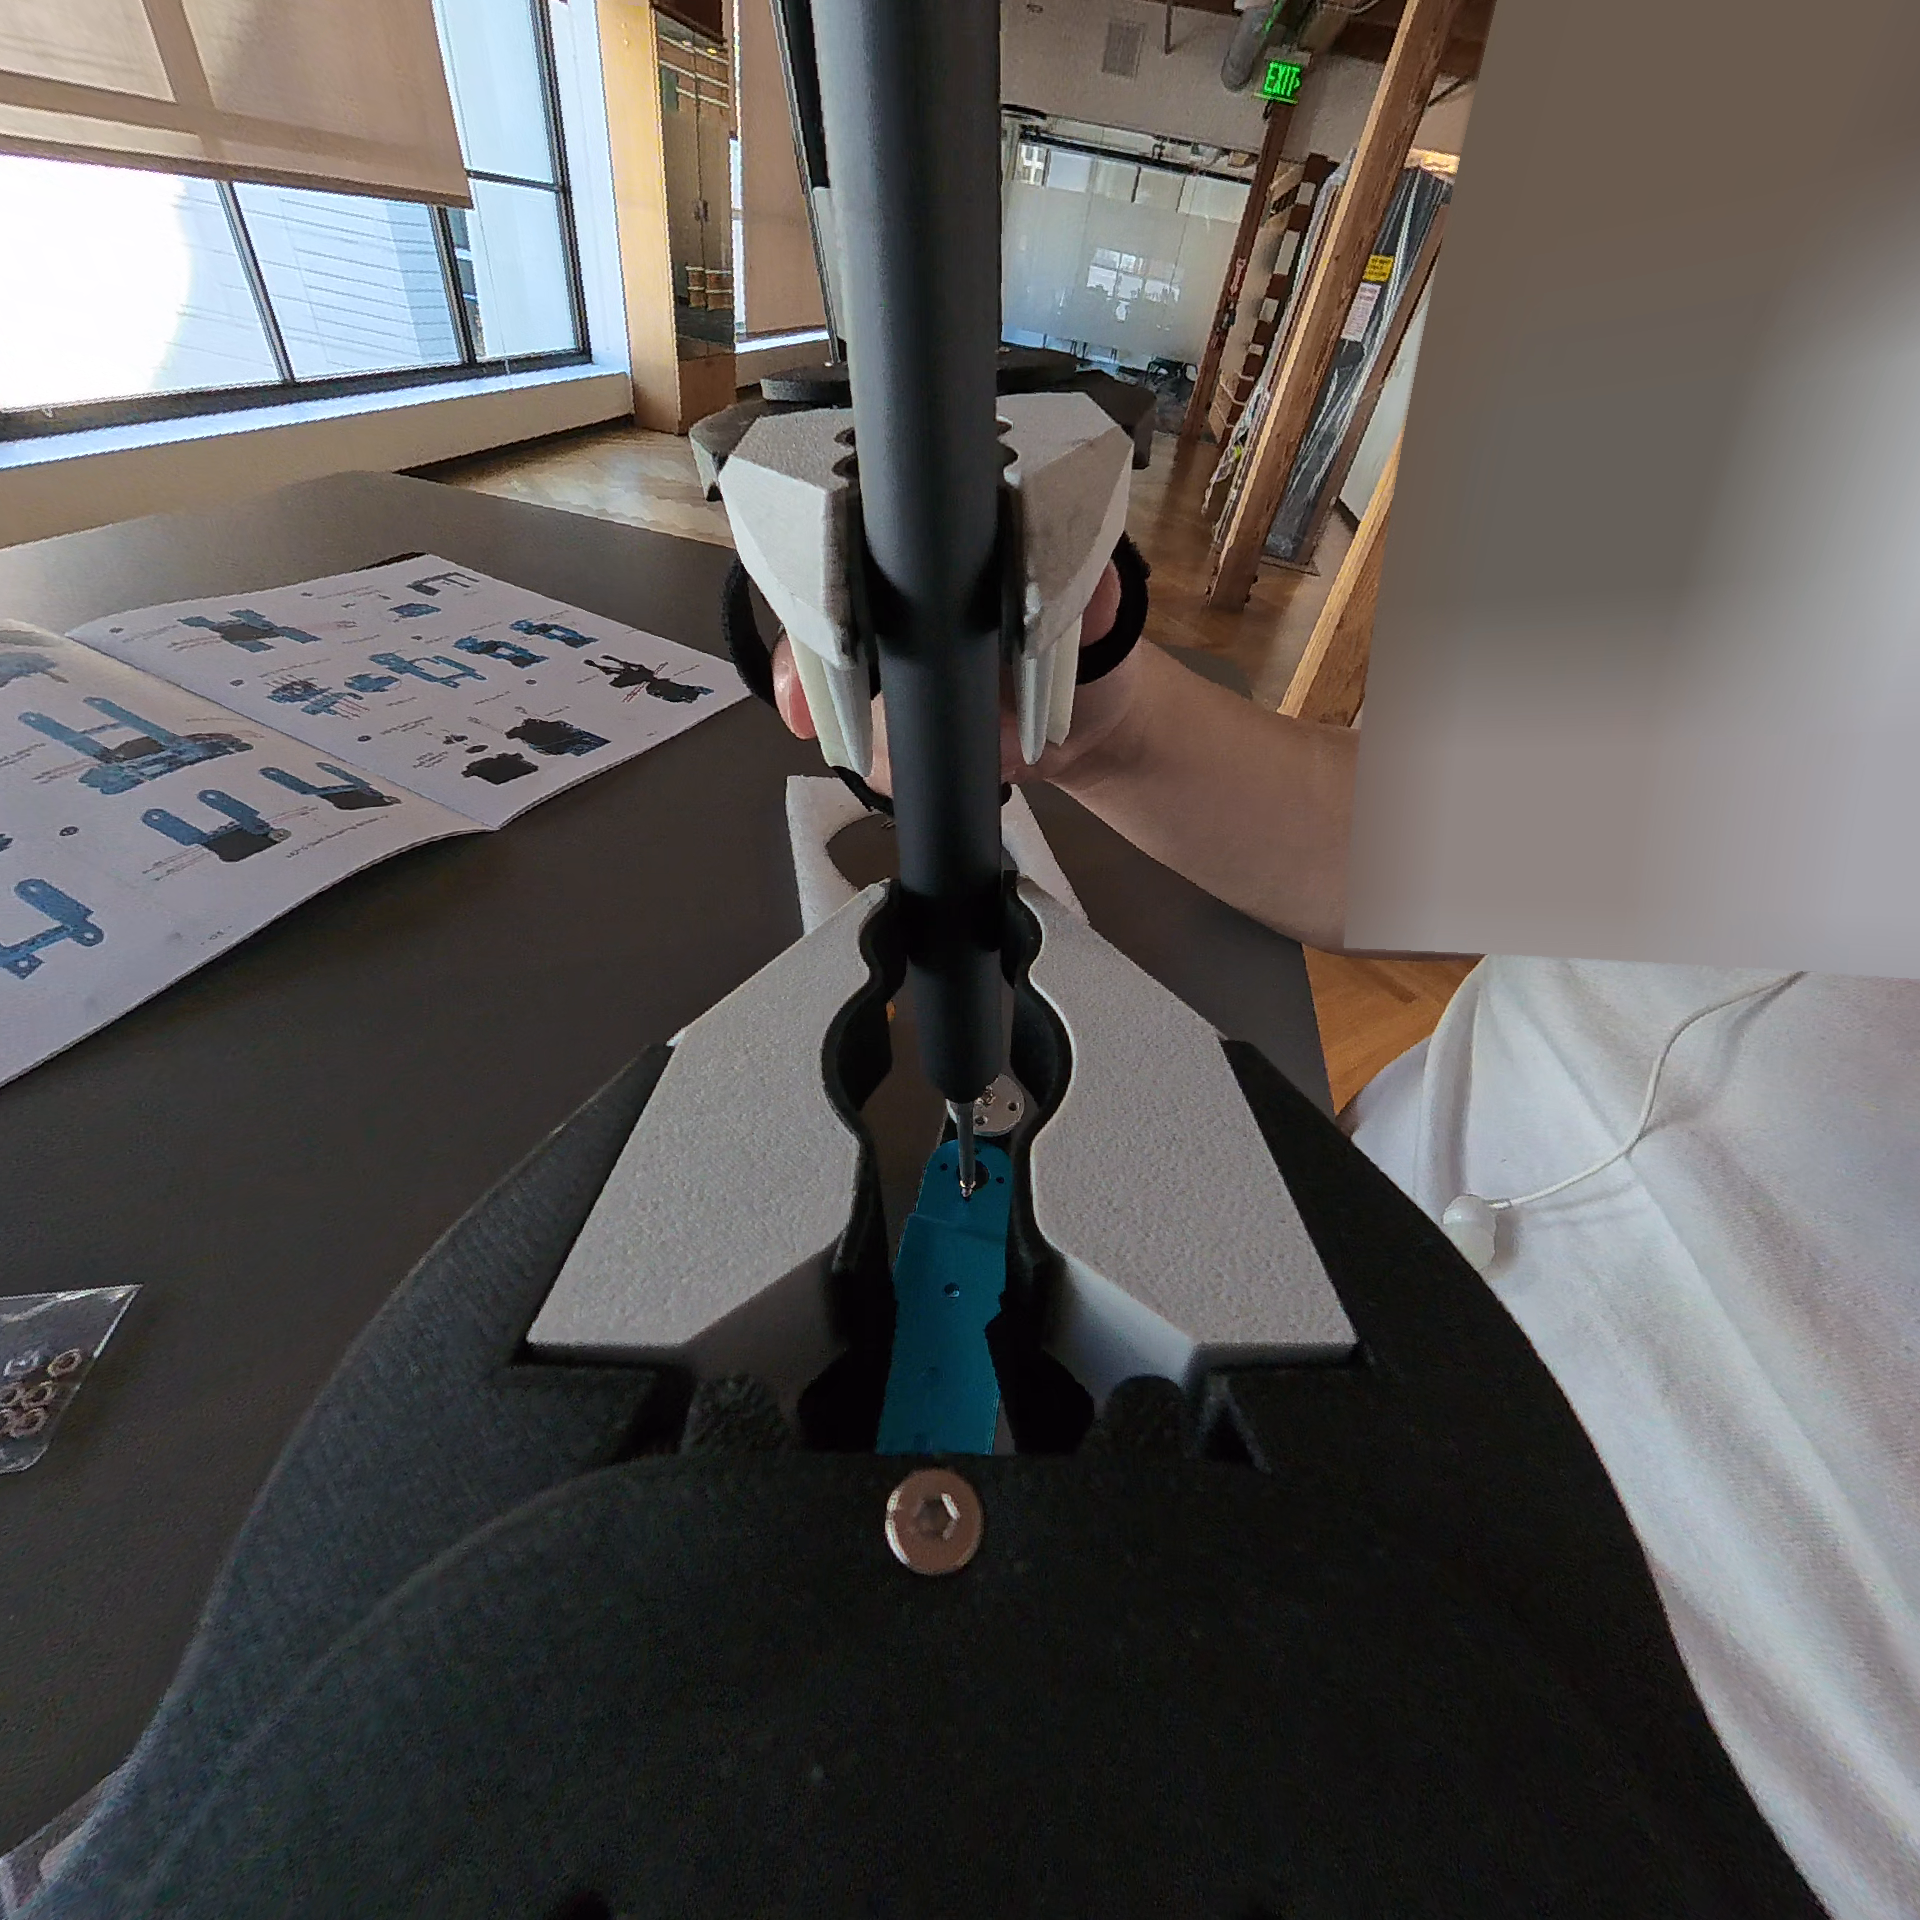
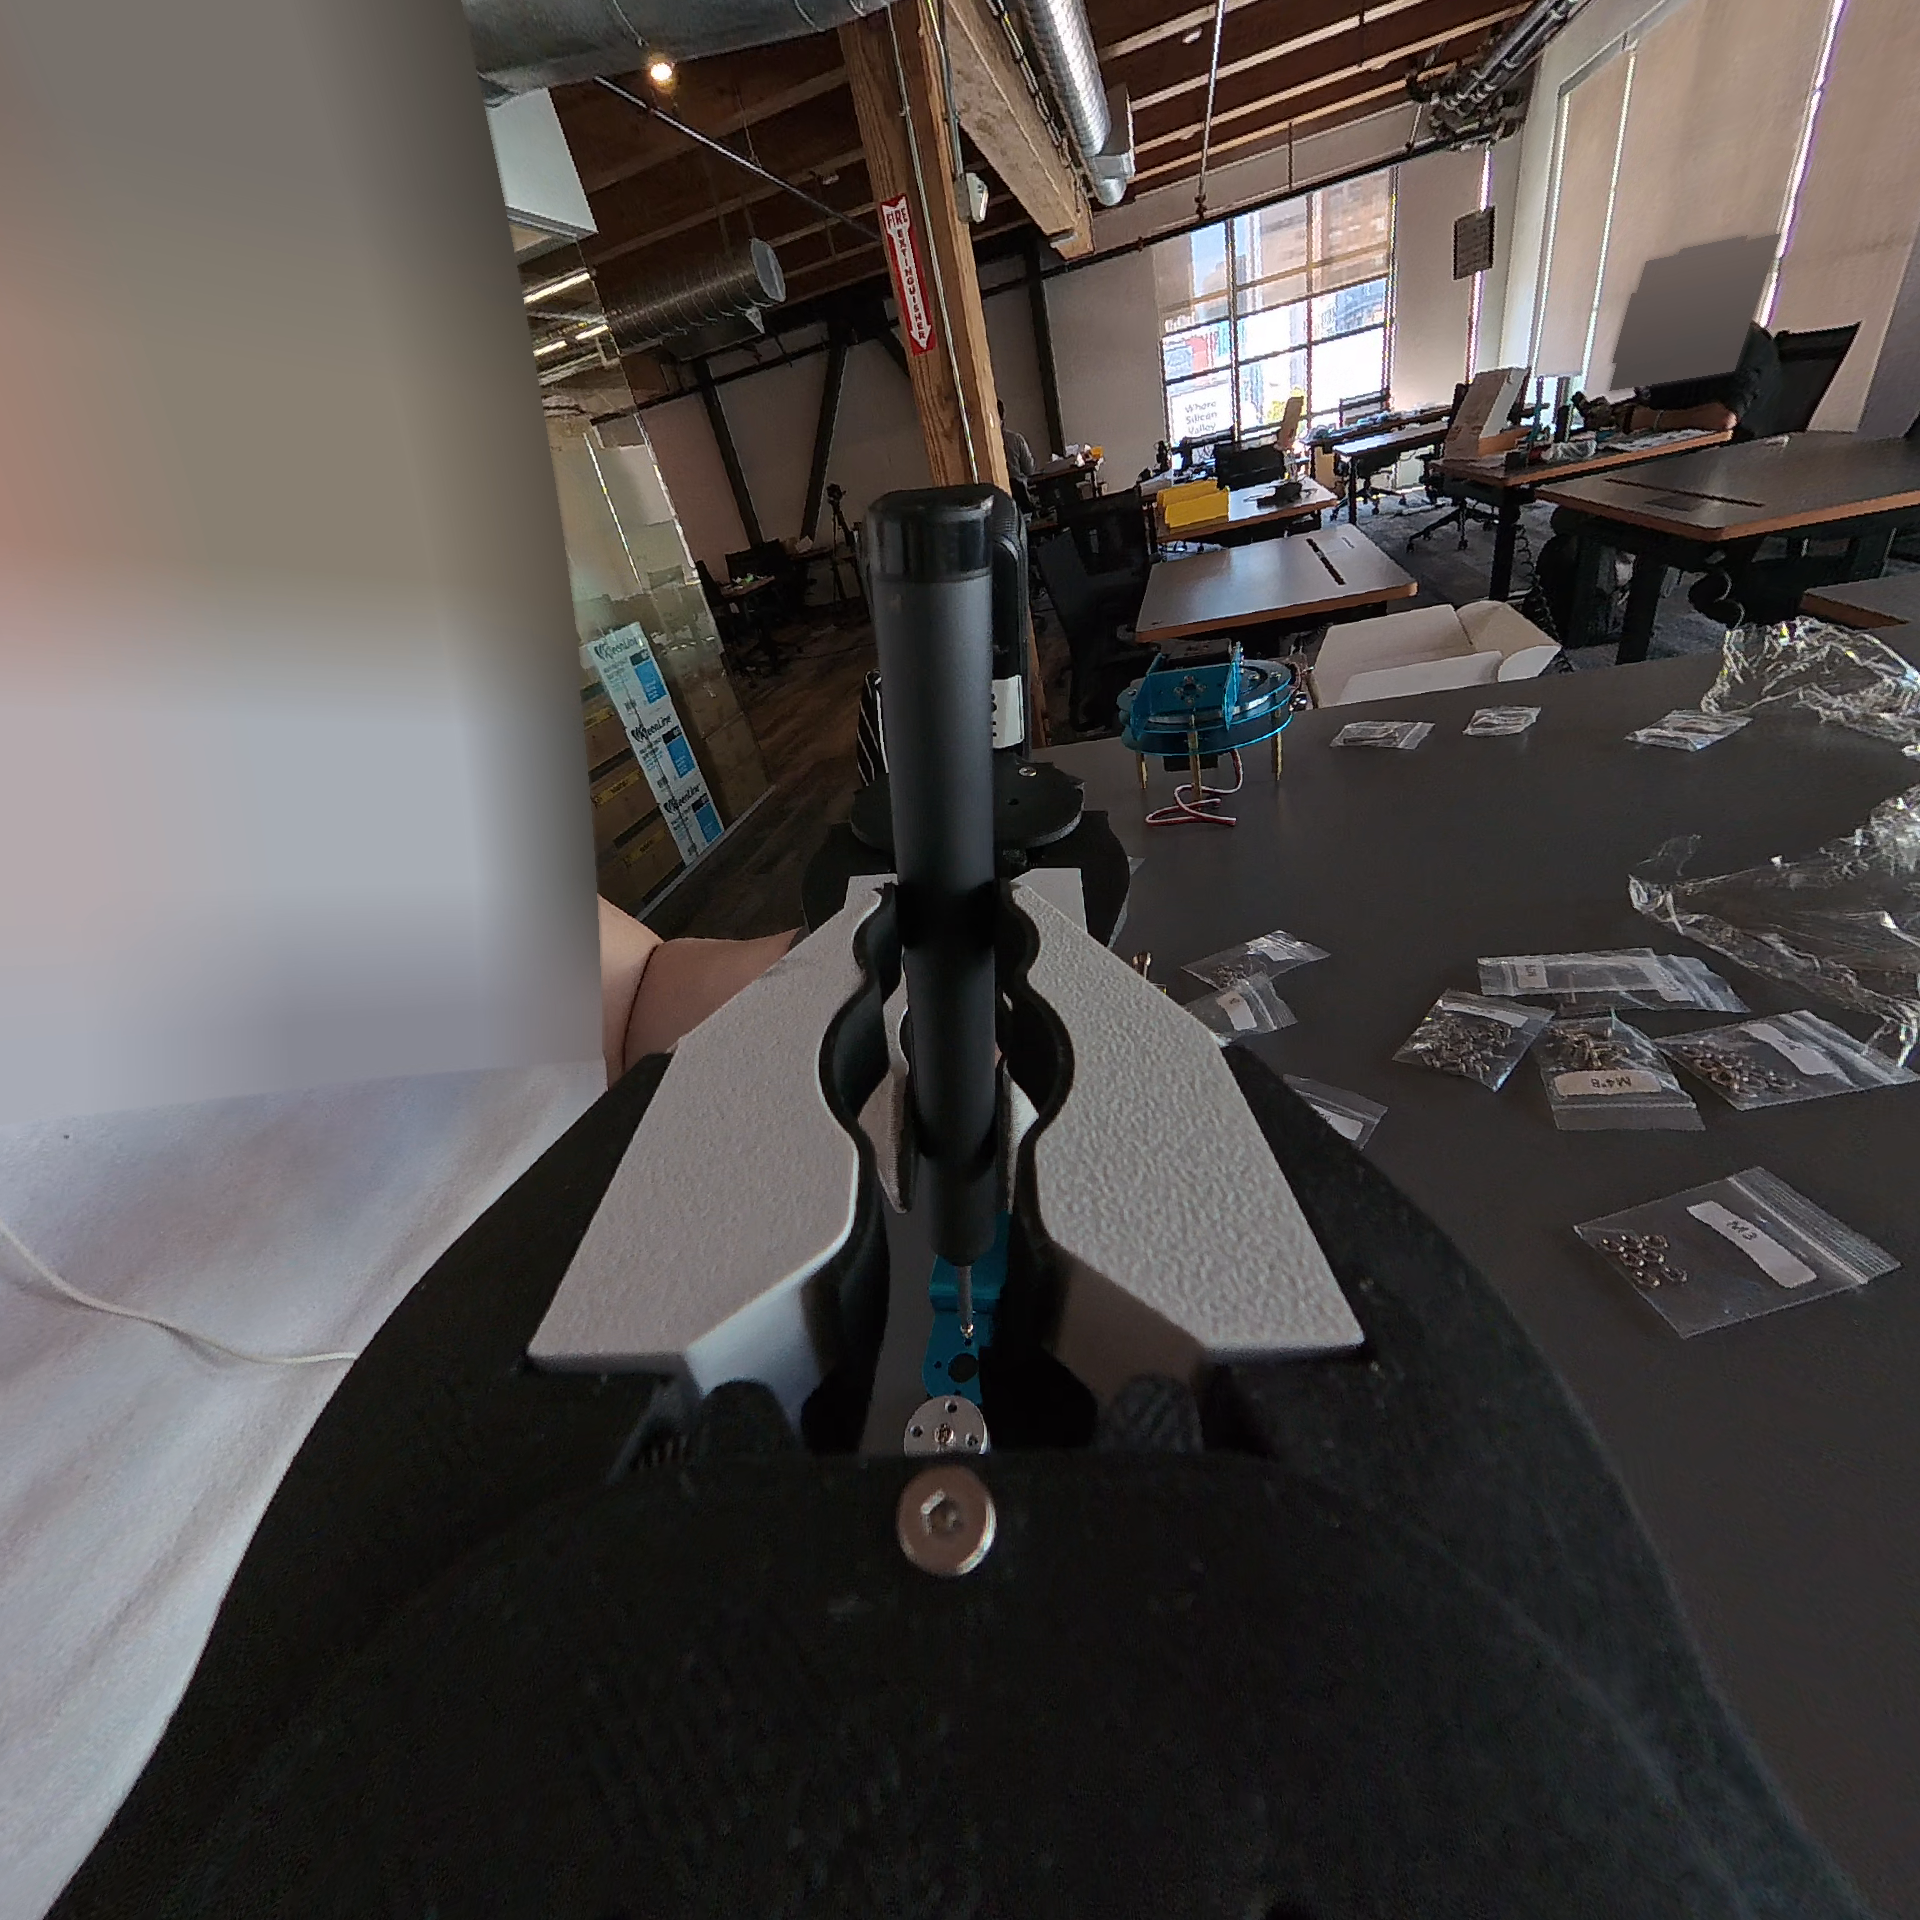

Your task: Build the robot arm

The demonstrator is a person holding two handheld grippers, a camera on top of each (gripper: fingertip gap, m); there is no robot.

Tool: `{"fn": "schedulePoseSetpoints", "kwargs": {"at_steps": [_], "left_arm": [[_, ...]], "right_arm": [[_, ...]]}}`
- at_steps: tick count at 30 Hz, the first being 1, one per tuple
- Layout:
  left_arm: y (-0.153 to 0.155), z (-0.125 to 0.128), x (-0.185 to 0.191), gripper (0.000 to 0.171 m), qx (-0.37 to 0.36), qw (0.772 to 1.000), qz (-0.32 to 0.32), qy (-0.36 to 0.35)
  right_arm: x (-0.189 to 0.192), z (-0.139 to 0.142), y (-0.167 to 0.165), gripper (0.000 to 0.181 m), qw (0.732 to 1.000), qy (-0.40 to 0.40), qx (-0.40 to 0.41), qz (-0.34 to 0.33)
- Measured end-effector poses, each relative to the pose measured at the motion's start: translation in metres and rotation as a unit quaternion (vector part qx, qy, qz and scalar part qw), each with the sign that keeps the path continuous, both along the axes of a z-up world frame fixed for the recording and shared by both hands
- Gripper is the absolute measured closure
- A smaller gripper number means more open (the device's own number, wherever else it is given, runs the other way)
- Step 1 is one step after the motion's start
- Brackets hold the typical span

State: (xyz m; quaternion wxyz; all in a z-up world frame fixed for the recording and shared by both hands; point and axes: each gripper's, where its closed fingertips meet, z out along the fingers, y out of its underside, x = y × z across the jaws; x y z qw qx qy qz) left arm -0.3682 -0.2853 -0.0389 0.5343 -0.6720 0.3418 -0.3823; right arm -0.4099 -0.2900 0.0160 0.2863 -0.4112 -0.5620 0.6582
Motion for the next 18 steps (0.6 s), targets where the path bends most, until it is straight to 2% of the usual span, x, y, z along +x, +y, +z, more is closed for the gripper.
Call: {"fn": "schedulePoseSetpoints", "kwargs": {"at_steps": [18], "left_arm": [[0.0003,-0.0028,0.0,0.155,-0.002,1.0,0.001,-0.004]], "right_arm": [[-0.0005,-0.0032,0.0002,0.165,1.0,-0.006,-0.003,0.003]]}}
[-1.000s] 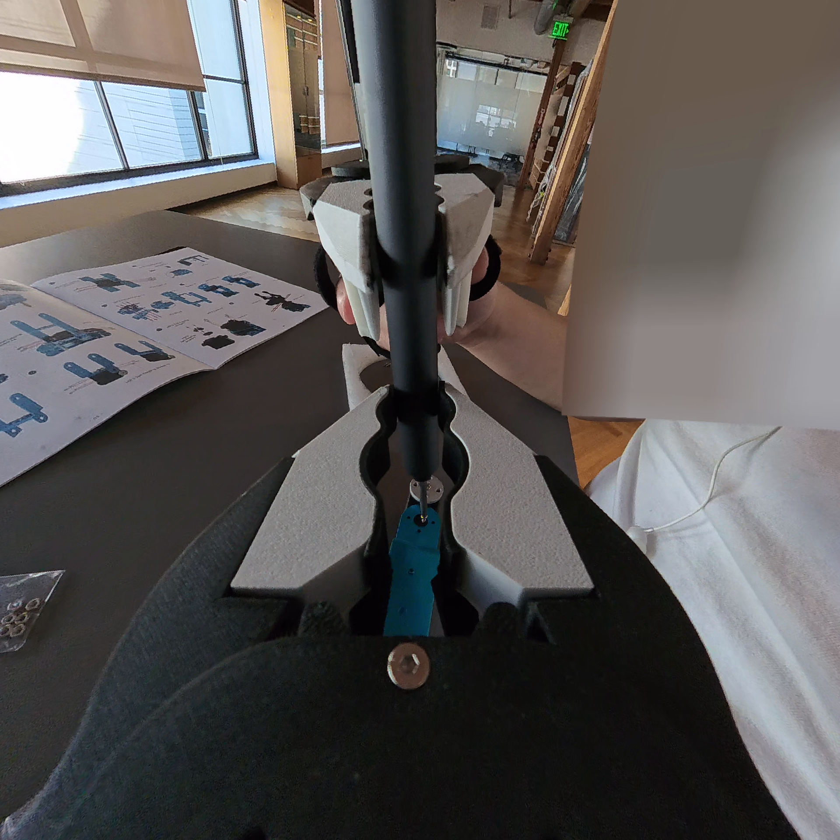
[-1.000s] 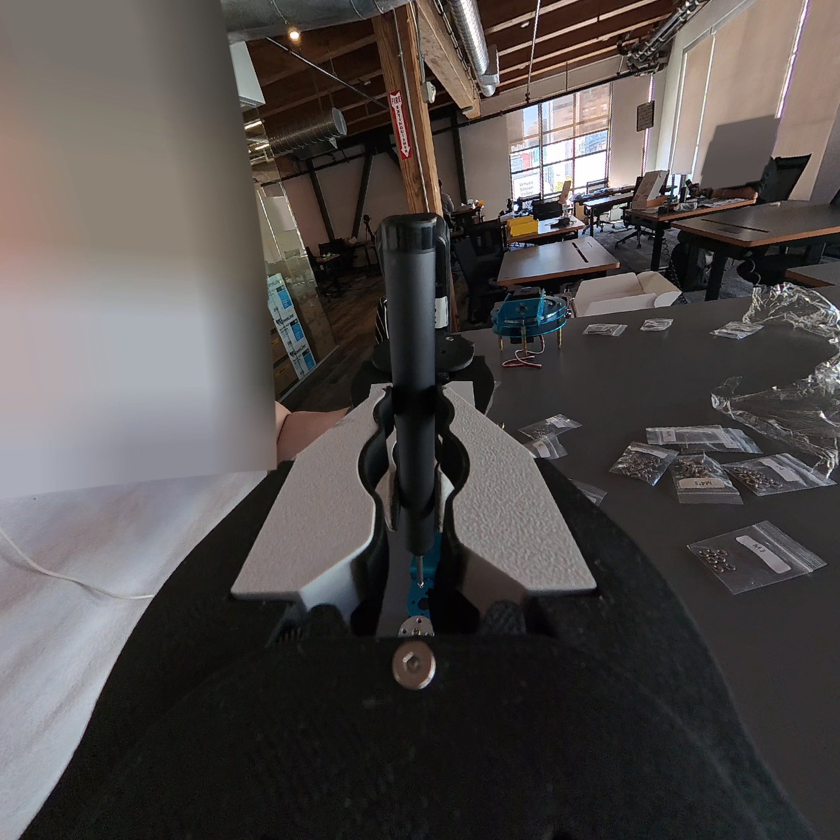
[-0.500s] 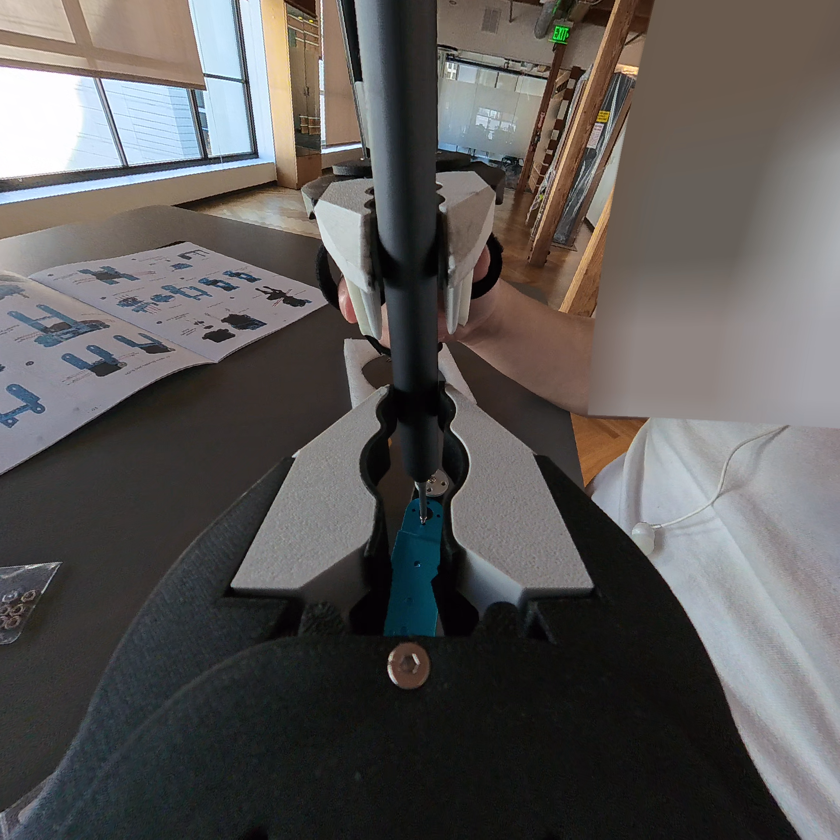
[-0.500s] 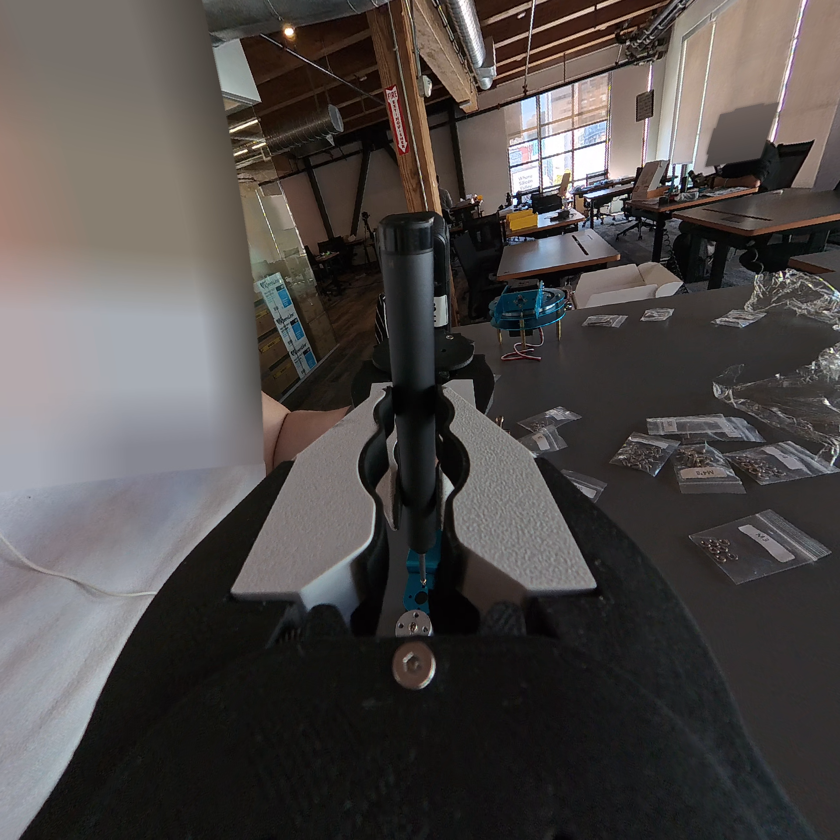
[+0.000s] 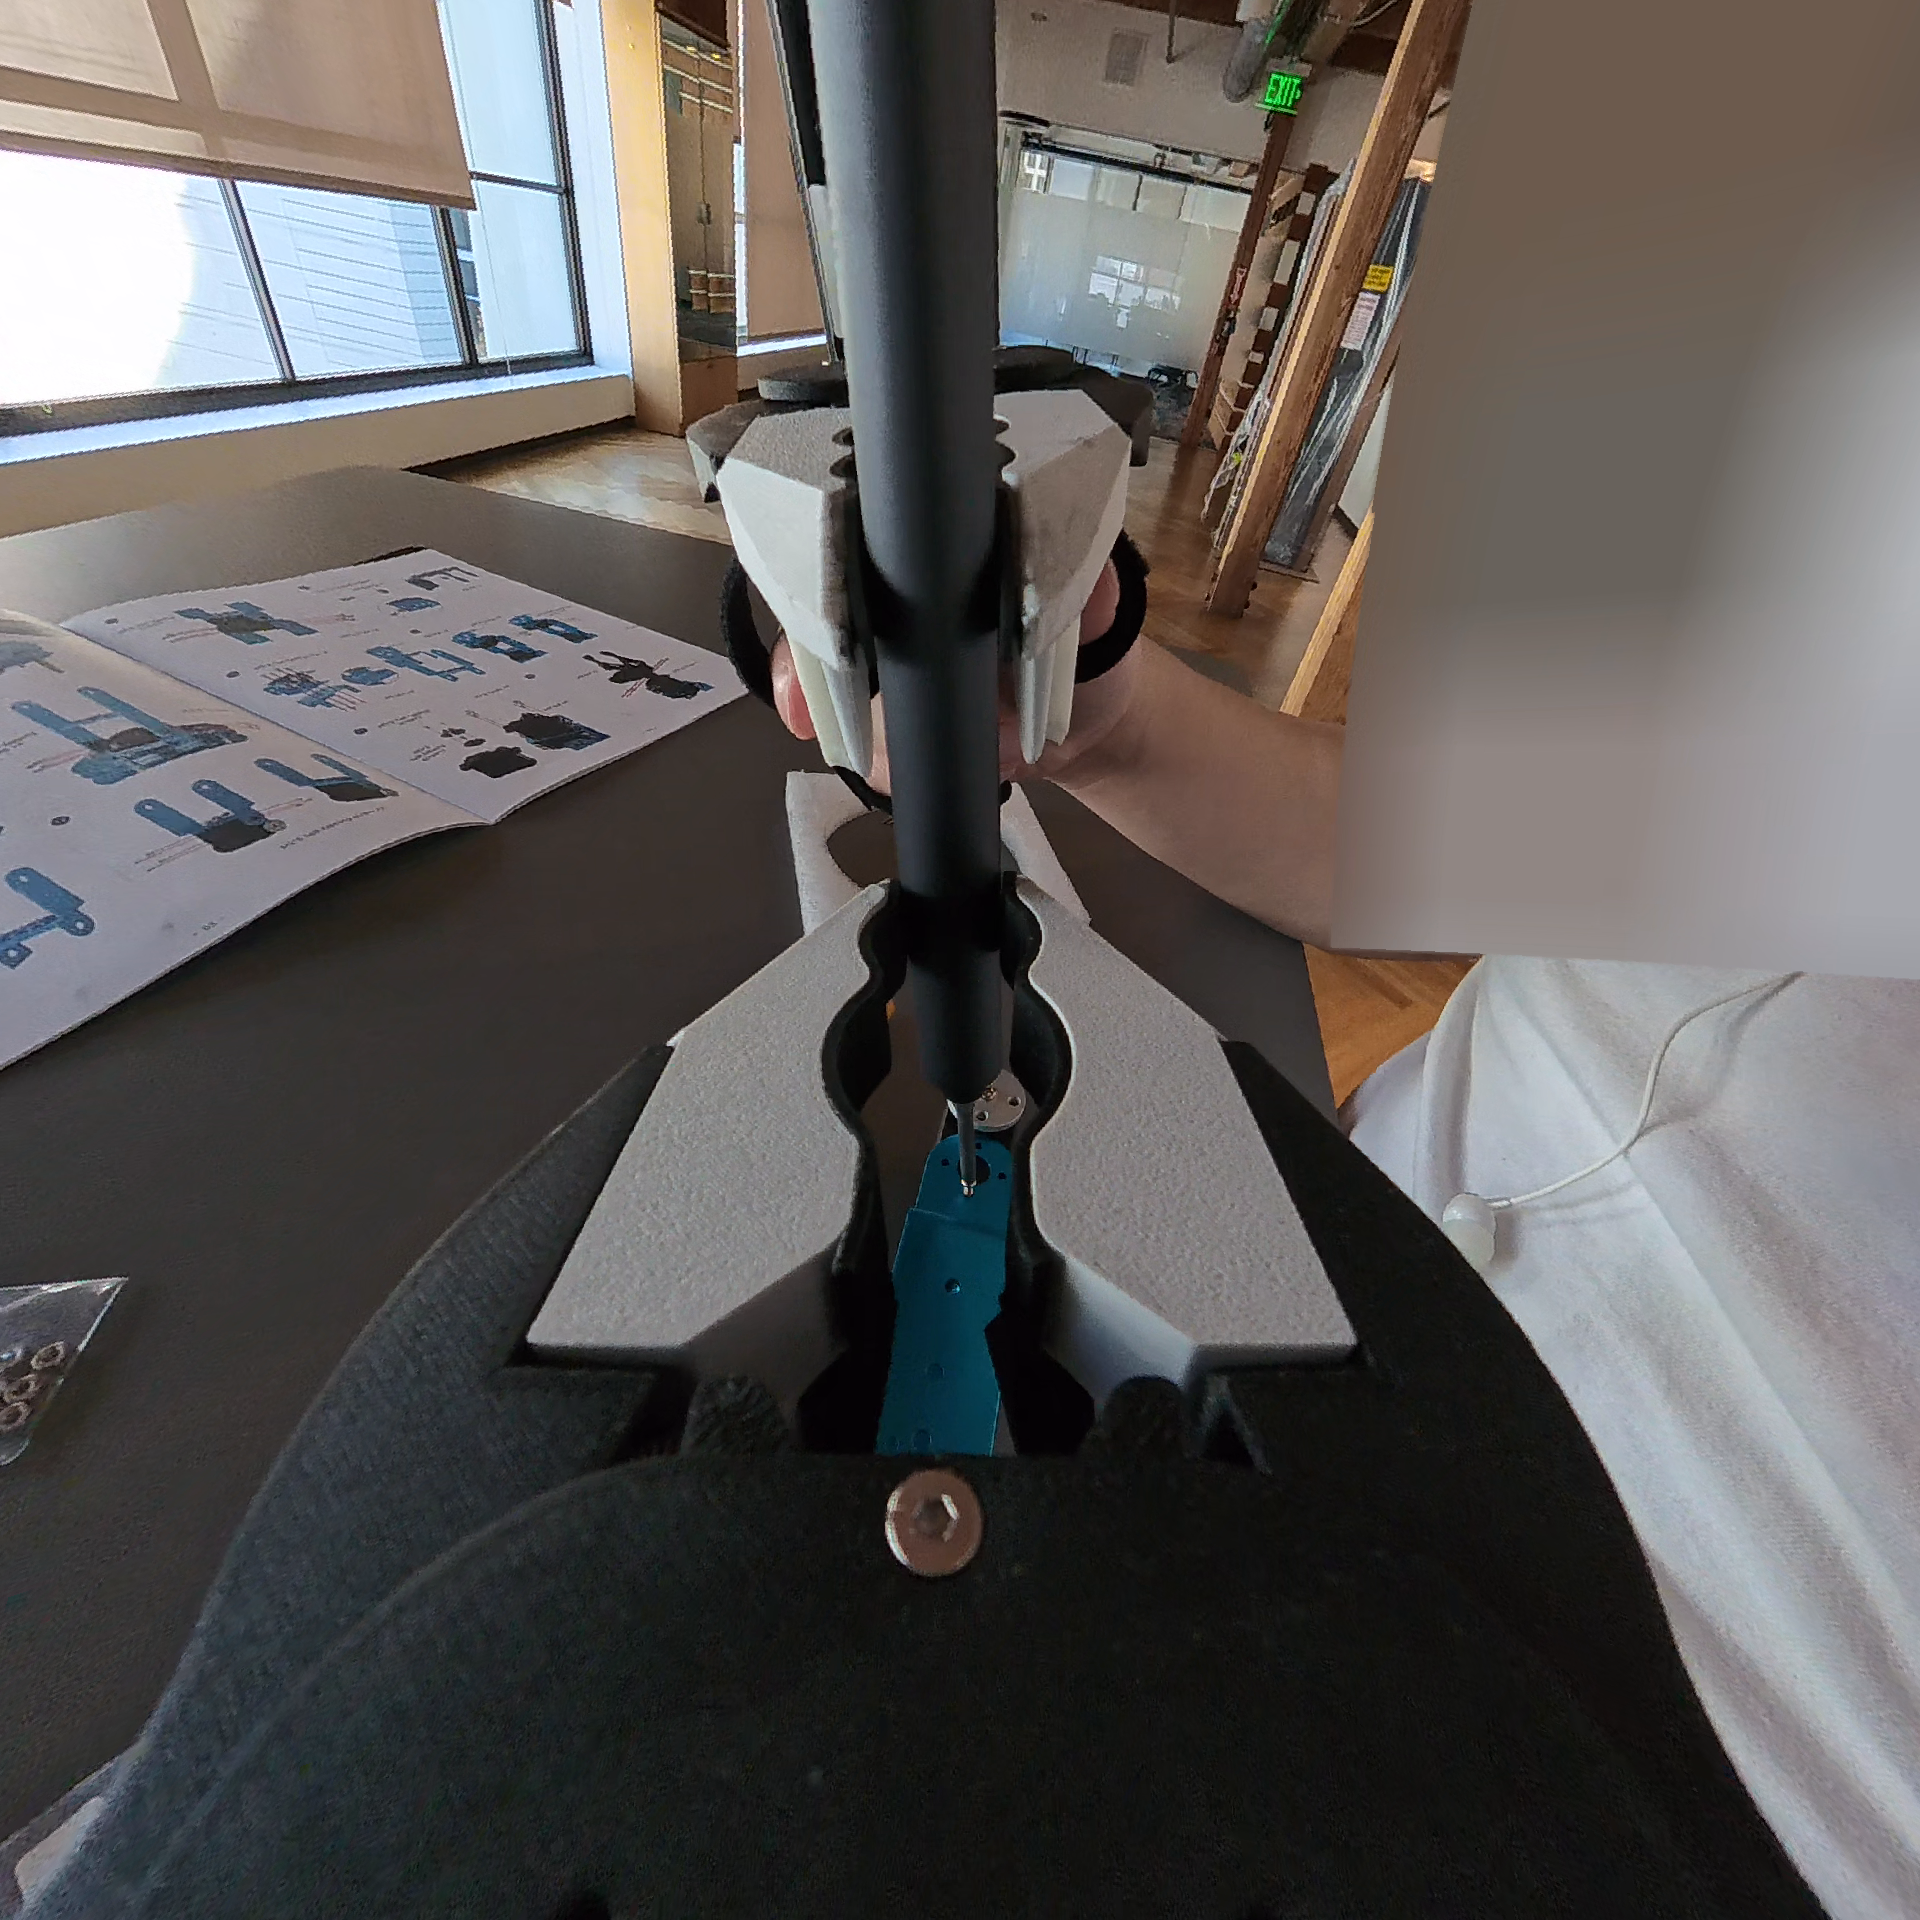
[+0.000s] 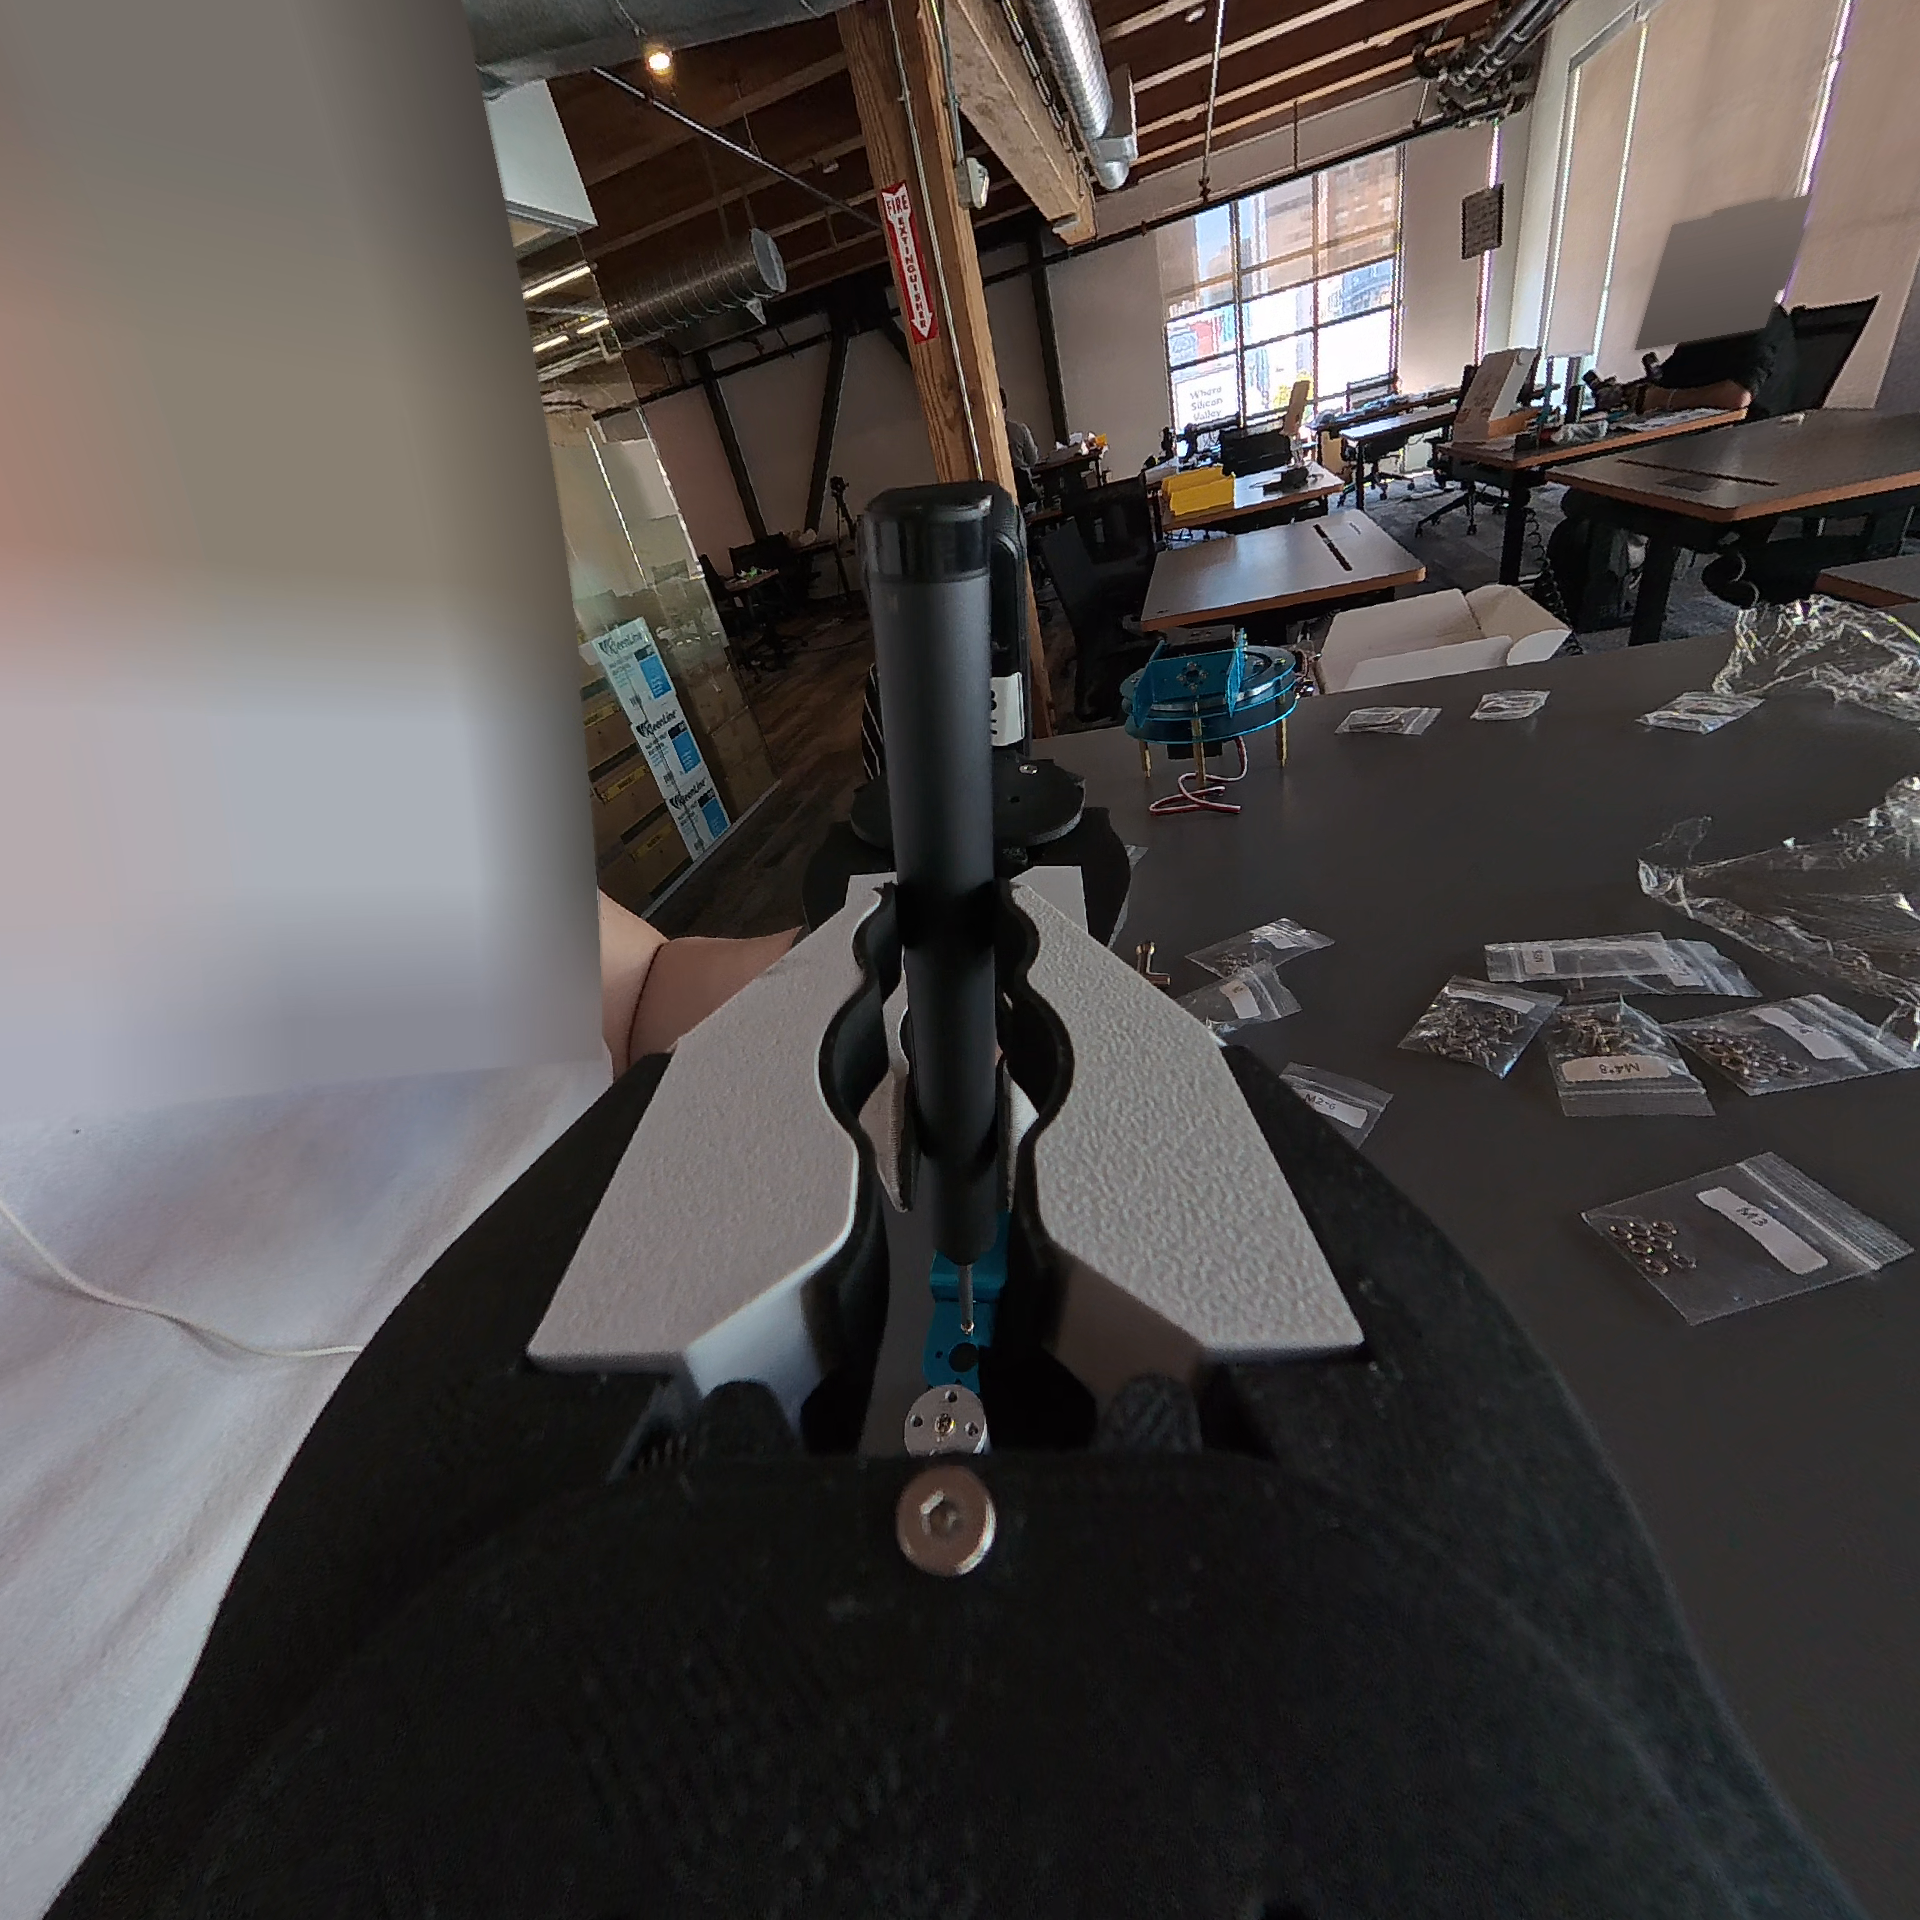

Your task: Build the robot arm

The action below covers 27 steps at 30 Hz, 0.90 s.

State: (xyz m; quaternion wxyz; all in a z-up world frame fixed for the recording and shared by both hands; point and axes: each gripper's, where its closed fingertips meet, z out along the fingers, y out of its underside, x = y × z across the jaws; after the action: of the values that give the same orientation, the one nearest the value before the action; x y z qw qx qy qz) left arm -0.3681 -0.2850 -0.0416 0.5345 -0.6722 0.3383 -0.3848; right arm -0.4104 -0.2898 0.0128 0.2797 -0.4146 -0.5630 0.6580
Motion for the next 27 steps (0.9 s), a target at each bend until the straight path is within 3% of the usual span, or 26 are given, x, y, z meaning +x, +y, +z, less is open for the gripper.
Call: {"fn": "schedulePoseSetpoints", "kwargs": {"at_steps": [23,27], "left_arm": [[-0.0042,0.001,-0.0003,0.155,0.025,1.0,-0.004,-0.007],[-0.0031,0.0007,-0.001,0.155,0.024,1.0,-0.005,-0.008]], "right_arm": [[0.0014,0.0012,-0.0063,0.165,1.0,0.013,0.016,0.01],[0.0095,0.0086,-0.003,0.155,1.0,0.026,0.017,0.006]]}}
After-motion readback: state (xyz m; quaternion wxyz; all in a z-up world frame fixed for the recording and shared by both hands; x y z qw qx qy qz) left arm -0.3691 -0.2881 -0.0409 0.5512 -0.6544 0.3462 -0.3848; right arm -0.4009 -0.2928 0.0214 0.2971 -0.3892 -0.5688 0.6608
